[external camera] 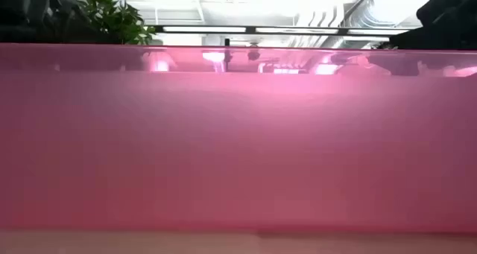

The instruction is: Pick and place pill bottles into a basket

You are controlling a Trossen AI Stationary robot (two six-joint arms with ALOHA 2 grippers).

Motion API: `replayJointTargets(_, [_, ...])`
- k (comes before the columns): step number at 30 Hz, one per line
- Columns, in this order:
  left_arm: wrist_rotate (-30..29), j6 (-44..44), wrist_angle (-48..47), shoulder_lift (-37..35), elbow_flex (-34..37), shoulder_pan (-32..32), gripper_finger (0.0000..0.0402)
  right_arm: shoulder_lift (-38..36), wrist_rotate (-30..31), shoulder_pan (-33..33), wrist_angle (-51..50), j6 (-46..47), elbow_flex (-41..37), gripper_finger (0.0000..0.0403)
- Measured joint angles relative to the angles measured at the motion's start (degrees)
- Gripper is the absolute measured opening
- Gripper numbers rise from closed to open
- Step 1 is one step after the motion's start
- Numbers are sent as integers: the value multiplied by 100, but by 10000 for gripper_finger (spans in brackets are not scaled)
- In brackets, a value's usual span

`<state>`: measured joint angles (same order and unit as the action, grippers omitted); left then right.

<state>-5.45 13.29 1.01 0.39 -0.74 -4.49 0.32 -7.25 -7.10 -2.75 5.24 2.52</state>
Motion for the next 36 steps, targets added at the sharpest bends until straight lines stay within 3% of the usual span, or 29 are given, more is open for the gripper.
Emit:
replayJointTargets(7, [496, -884, -900, 4, -285, 2, 276, 4, 38, 2, 49, 269, -4, 291])
replayJointTargets(16, [466, -1588, -1651, 35, -803, 2, 276, 9, -186, 2, -334, 220, 310, 291])
replayJointTargets(26, [-387, -1608, -1731, 771, -805, 0, 276, 436, 550, 2, -737, 70, 387, 291])
replayJointTargets(36, [-566, -1619, -832, 1934, -814, 0, 275, 1564, 779, 2, -171, -151, 431, 291])
